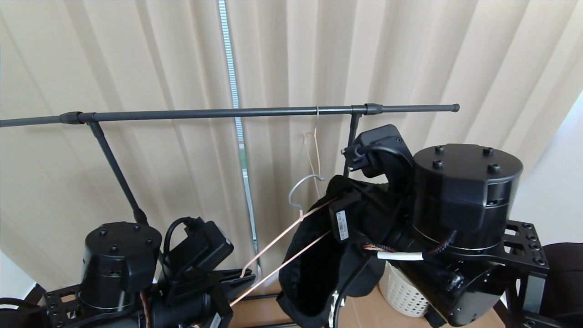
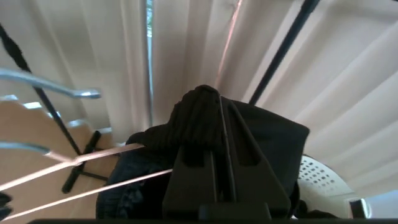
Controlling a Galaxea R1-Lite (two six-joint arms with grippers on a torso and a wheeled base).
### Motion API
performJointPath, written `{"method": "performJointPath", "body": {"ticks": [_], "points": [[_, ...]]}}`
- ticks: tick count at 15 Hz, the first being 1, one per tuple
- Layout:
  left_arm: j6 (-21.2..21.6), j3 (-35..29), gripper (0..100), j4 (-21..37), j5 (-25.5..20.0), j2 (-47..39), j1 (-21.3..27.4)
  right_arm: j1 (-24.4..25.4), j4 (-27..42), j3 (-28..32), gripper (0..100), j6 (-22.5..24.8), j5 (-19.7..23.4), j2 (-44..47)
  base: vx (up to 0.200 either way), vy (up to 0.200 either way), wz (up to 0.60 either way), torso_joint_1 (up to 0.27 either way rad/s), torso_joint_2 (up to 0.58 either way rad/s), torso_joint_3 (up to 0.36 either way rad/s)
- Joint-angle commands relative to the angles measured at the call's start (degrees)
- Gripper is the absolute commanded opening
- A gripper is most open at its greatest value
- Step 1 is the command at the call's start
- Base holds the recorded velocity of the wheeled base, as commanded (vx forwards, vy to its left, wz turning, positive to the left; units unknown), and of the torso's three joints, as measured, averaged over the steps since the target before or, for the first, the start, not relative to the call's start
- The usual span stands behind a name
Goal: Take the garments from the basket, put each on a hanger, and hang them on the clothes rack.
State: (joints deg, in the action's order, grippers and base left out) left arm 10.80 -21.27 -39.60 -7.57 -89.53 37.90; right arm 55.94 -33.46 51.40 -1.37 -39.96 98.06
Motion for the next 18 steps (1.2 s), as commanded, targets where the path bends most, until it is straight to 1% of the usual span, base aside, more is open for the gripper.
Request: {"method": "performJointPath", "body": {"ticks": [1,4,6,8,11,14,16,18], "points": [[0.0,0.0,0,-0.1,0.0,-0.4,0.0,2.2,-0.1,0.0,0,-0.6,0.3,-0.8,0.0,0.0,0.0,0.0,0.0,0.0],[-0.6,0.0,0,-0.2,0.0,-0.4,-0.1,3.2,-0.1,-0.1,0,-1.1,1.0,-1.6,0.0,0.0,0.0,0.0,0.0,0.0],[-1.1,0.4,0,-2.0,0.0,-0.1,-0.1,3.1,-0.3,0.0,0,-1.3,1.1,-1.2,0.0,0.0,0.0,0.0,0.0,0.0],[-1.1,2.2,0,-6.2,-0.1,-0.1,0.0,1.7,-0.6,0.4,0,-1.2,1.1,-0.9,0.0,0.0,0.0,0.0,0.0,0.0],[-1.2,3.2,0,-9.8,-0.3,-0.1,0.2,0.4,-0.9,1.3,0,-1.8,1.2,-0.9,0.0,0.0,0.0,0.0,0.0,0.0],[-1.6,3.3,0,-11.1,-0.3,-0.1,0.2,0.0,-2.6,1.5,0,-2.6,1.0,-0.7,0.0,0.0,0.0,0.0,0.0,0.0],[-2.9,3.3,0,-12.4,-0.2,0.0,0.8,0.0,-3.0,1.6,0,-2.6,1.1,0.4,0.0,0.0,0.0,0.0,0.0,0.0],[-3.3,3.4,0,-13.5,-0.2,0.0,0.9,0.0,-3.8,1.7,0,-2.7,1.1,0.7,0.0,0.0,0.0,0.0,0.0,0.0]]}}
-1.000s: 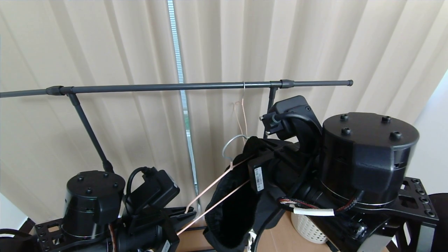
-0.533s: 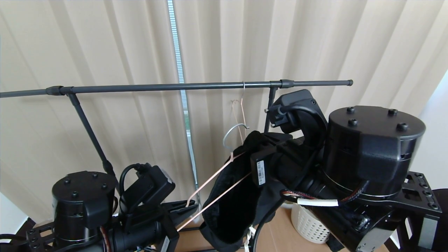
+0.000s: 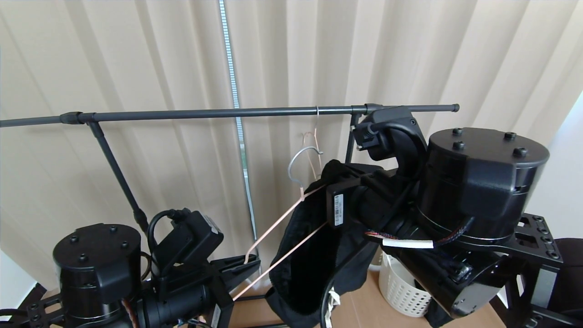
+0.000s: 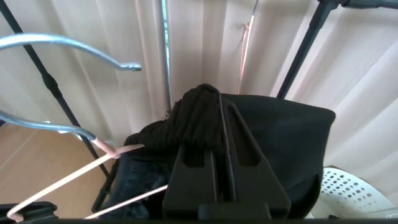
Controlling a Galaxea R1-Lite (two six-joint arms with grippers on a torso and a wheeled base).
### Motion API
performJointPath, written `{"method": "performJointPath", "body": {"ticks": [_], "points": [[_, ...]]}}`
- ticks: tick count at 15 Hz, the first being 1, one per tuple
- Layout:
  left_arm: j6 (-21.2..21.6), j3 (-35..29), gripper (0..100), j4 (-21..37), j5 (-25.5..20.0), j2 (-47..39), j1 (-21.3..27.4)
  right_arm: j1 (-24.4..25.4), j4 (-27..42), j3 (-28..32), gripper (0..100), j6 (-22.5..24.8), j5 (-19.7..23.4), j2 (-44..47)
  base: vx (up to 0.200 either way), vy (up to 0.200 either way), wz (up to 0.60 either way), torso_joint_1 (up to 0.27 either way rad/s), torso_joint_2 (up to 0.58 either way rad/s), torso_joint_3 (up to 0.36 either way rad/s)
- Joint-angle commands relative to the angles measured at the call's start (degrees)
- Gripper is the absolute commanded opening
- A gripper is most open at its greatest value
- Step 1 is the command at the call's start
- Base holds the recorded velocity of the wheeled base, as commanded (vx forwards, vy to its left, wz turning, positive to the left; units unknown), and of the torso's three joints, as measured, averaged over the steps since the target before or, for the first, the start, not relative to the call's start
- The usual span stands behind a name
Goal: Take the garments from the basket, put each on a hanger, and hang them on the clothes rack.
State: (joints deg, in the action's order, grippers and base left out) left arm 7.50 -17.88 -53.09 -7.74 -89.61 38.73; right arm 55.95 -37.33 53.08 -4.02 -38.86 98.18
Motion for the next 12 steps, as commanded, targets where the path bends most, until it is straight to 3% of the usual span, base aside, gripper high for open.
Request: {"method": "performJointPath", "body": {"ticks": [1,8,9,12], "points": [[0.0,0.1,0,-0.3,0.0,0.1,0.3,0.0,-0.3,0.1,0,0.0,0.0,0.6,0.0,0.0,0.0,0.0,0.0,0.0],[0.1,1.7,0,-3.6,0.0,0.0,1.3,-1.2,-0.4,1.3,0,-1.6,-0.1,0.3,0.0,0.0,0.0,0.0,0.0,0.0],[0.1,1.7,0,-3.5,0.1,0.0,1.3,-1.6,-0.4,1.3,100,-1.6,-0.1,0.2,0.0,0.0,0.0,0.0,0.0,0.0],[0.1,1.7,0,-3.6,0.1,0.1,1.3,-4.2,-0.7,1.6,100,-1.5,-0.2,-0.4,0.0,0.0,0.0,0.0,0.0,0.0]]}}
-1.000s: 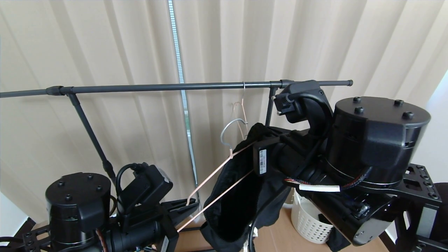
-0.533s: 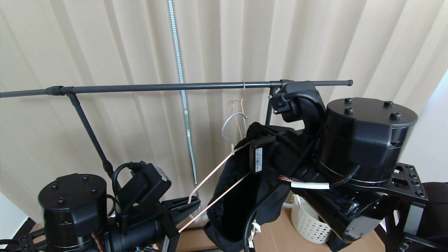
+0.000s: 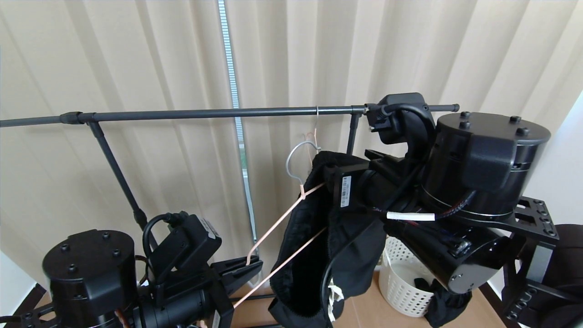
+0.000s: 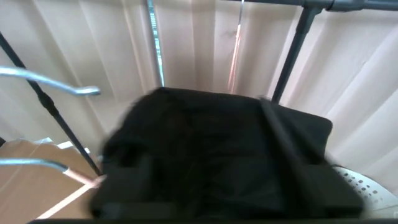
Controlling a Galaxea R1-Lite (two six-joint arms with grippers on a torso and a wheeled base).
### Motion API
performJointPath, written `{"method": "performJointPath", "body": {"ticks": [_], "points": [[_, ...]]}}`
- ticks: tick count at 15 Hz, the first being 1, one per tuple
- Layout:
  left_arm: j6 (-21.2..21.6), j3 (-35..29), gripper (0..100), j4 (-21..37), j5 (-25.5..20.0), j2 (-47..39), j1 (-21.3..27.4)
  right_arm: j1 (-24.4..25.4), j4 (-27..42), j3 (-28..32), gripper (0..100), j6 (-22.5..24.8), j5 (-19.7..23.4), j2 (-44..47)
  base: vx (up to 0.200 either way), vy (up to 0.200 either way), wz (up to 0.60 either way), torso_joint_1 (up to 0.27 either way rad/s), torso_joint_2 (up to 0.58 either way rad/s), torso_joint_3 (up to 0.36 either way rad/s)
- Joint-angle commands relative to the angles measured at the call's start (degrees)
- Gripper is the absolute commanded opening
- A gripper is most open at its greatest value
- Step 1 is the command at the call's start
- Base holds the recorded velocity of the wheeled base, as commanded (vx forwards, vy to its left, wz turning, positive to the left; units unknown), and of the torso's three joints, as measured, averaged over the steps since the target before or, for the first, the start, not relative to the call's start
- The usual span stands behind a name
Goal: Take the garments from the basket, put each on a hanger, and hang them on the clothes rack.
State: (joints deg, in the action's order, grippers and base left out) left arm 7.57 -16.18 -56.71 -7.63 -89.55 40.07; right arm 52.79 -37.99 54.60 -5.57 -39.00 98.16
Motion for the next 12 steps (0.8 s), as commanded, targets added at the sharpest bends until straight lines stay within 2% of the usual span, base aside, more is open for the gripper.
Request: {"method": "performJointPath", "body": {"ticks": [1,7,12], "points": [[0.0,0.0,0,0.0,-0.1,0.0,0.0,-1.3,-0.1,0.2,100,0.1,0.0,-0.6,0.0,0.0,0.0,0.0,0.0,0.0],[0.0,0.1,0,-0.1,0.0,0.1,0.1,-1.3,0.0,0.1,100,0.0,0.1,-0.2,0.0,0.0,0.0,0.0,0.0,0.0],[-0.2,-0.5,0,-0.2,0.1,-0.2,-0.3,0.7,0.1,-0.7,100,0.1,-0.2,-0.3,0.0,0.0,0.0,0.0,0.0,0.0]]}}
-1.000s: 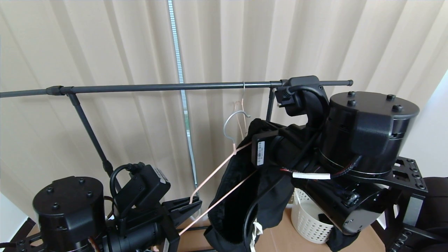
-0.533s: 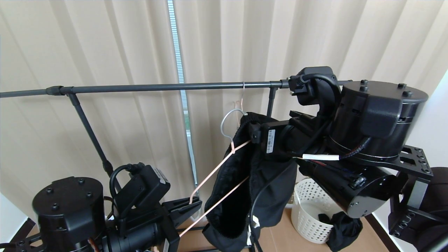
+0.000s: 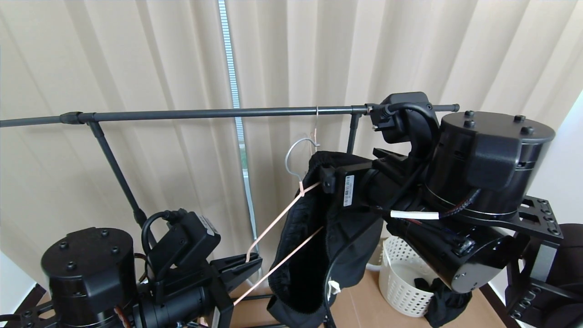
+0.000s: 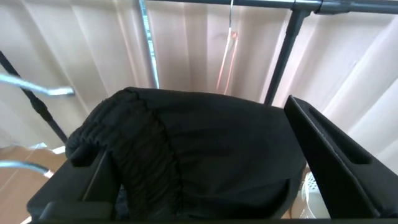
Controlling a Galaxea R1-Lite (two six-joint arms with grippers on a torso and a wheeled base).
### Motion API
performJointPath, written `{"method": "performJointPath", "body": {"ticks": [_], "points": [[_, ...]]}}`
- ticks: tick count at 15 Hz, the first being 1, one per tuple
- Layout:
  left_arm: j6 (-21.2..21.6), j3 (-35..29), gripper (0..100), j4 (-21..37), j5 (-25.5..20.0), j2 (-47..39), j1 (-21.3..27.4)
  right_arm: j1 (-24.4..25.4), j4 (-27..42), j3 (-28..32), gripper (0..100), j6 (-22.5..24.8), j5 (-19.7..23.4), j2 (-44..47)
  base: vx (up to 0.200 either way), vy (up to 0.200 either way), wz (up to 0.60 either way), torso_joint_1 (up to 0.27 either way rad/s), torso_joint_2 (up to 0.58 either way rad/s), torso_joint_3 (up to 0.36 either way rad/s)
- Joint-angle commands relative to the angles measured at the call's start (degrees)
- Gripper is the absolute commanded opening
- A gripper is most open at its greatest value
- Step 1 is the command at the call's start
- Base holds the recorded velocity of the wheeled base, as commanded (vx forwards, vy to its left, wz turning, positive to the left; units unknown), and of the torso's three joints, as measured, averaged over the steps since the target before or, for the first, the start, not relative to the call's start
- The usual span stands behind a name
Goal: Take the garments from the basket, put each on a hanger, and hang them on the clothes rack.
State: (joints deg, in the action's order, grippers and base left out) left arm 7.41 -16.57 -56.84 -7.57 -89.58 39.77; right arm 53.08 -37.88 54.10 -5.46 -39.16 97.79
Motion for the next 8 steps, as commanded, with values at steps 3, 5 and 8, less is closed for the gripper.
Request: {"method": "performJointPath", "body": {"ticks": [3,5,8], "points": [[-0.7,-0.3,0,0.0,0.0,-0.2,0.0,0.9,0.0,-0.6,100,0.1,0.0,-0.1,0.0,0.0,0.0,0.0,0.0,0.0],[-0.8,-0.5,0,0.0,0.0,-0.2,-0.1,1.2,0.0,-0.8,100,0.1,0.0,-0.1,0.0,0.0,0.0,0.0,0.0,0.0],[-1.8,-0.7,0,0.0,0.0,-0.2,-0.6,1.2,0.0,-1.2,100,0.3,0.0,-0.2,0.0,0.0,0.0,0.0,0.0,0.0]]}}
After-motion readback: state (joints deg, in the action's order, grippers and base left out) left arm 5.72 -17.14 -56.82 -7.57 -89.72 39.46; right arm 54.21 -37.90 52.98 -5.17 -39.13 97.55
